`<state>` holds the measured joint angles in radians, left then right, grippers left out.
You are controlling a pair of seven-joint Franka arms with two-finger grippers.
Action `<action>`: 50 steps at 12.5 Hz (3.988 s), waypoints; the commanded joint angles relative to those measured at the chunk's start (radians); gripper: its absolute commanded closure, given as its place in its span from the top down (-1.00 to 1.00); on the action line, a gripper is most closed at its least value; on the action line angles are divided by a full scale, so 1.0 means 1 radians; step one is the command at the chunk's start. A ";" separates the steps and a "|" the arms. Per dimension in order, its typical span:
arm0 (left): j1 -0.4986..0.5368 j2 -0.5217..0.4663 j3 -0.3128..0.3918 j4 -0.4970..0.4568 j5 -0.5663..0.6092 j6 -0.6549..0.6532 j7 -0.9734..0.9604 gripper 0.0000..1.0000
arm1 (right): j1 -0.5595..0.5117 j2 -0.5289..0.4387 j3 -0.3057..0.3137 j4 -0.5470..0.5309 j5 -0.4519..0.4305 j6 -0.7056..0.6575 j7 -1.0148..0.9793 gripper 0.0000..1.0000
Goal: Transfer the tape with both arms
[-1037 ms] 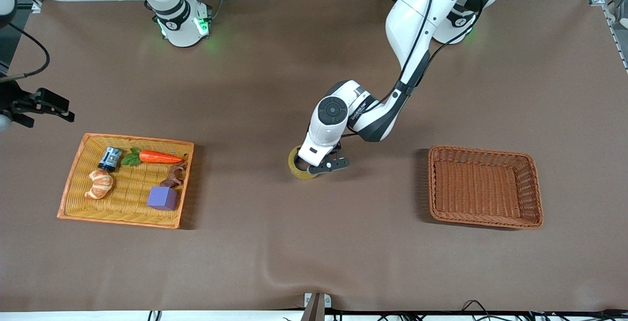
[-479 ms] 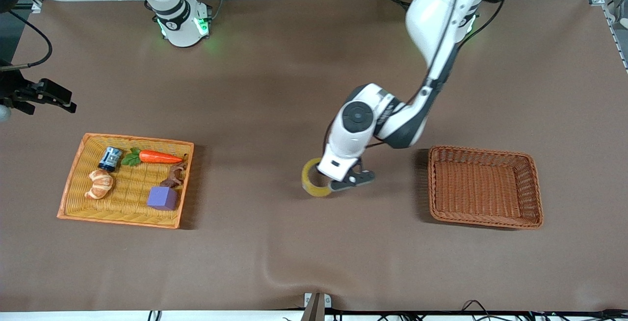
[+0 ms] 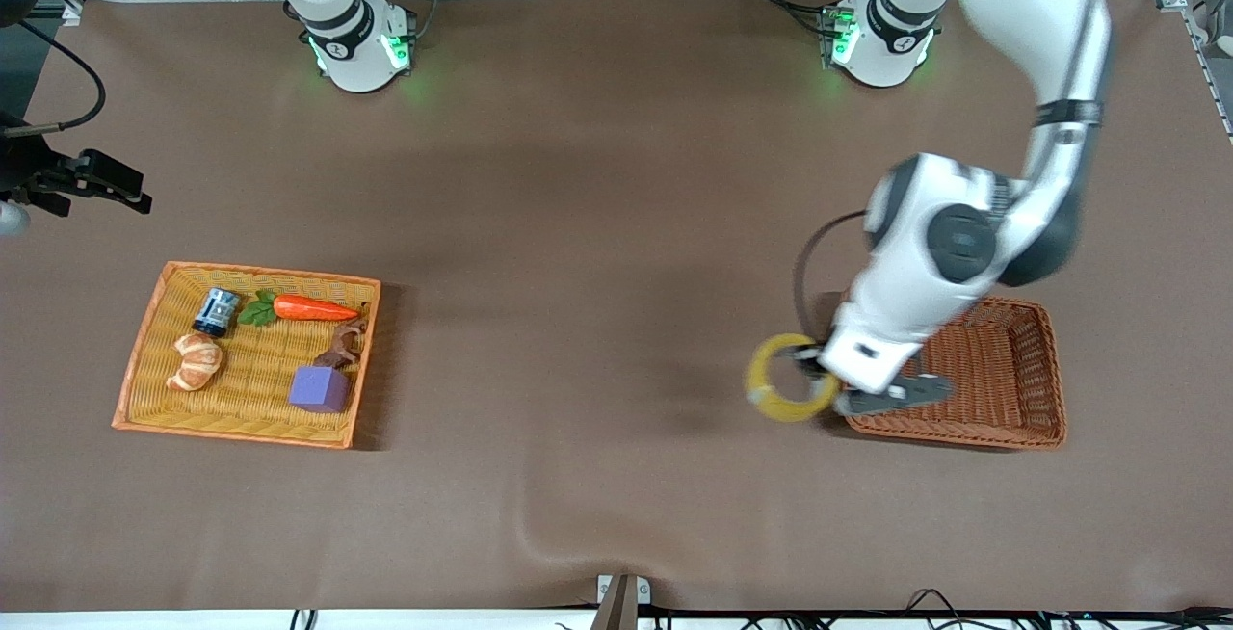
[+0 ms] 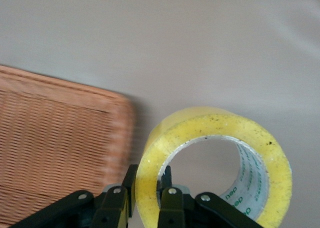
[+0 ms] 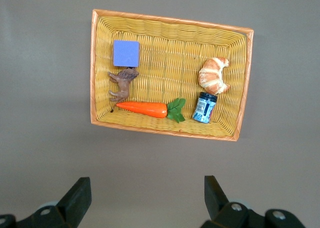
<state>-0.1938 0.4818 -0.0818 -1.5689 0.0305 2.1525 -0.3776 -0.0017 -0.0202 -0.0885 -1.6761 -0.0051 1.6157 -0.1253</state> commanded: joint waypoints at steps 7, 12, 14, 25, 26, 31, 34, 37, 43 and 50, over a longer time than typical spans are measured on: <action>0.211 0.095 -0.018 -0.114 0.017 0.044 0.270 -0.55 | 0.006 -0.024 -0.002 -0.010 -0.029 0.001 -0.020 1.00; 0.238 0.101 -0.012 -0.099 0.106 0.046 0.281 1.00 | 0.008 -0.024 0.000 -0.011 -0.029 -0.007 -0.019 1.00; 0.238 0.066 -0.013 -0.057 0.108 0.032 0.293 1.00 | 0.008 -0.024 0.000 -0.011 -0.029 -0.007 -0.019 1.00; 0.228 -0.320 -0.056 0.032 0.066 -0.314 0.304 1.00 | 0.008 -0.029 0.001 -0.011 -0.024 -0.011 -0.019 1.00; 0.228 -0.350 -0.055 0.032 0.066 -0.347 0.305 1.00 | 0.008 -0.029 0.001 -0.011 -0.024 -0.011 -0.019 1.00; 0.226 -0.440 -0.046 0.075 0.033 -0.549 0.322 1.00 | 0.008 -0.029 0.001 -0.011 -0.024 -0.017 -0.019 1.00; 0.157 -0.453 0.012 0.084 0.006 -0.639 0.333 1.00 | 0.008 -0.029 0.001 -0.011 -0.024 -0.017 -0.020 1.00; 0.157 -0.454 0.045 0.095 -0.031 -0.665 0.333 1.00 | 0.006 -0.029 0.001 -0.011 -0.024 -0.017 -0.020 1.00; 0.155 -0.483 0.036 0.092 -0.023 -0.668 0.335 1.00 | 0.005 -0.029 0.001 -0.011 -0.024 -0.017 -0.020 1.00; 0.146 -0.534 0.036 0.024 -0.021 -0.674 0.330 1.00 | 0.002 -0.029 0.000 -0.010 -0.024 -0.017 -0.020 1.00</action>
<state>-0.0424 -0.0107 -0.0496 -1.5034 0.0198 1.4859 -0.0628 -0.0012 -0.0236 -0.0874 -1.6734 -0.0164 1.6055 -0.1412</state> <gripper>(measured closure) 0.000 0.000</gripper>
